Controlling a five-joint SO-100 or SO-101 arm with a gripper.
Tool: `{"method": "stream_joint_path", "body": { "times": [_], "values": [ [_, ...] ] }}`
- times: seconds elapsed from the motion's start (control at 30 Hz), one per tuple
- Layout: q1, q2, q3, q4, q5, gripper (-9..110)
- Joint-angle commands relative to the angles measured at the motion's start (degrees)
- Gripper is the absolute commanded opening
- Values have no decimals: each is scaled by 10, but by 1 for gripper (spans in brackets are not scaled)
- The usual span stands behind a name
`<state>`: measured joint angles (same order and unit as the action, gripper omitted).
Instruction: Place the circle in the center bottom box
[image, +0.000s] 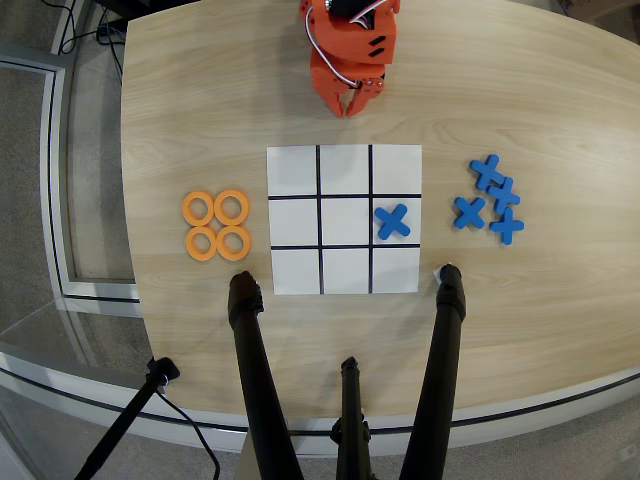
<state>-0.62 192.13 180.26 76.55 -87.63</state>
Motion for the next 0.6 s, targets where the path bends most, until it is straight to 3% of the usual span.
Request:
{"method": "stream_joint_path", "body": {
  "times": [0.0,0.4,0.57],
  "values": [
    [19,-32,-24,4,-44,4],
    [25,-28,-27,4,-44,6],
    [48,-111,-115,-20,-33,9]
  ]
}}
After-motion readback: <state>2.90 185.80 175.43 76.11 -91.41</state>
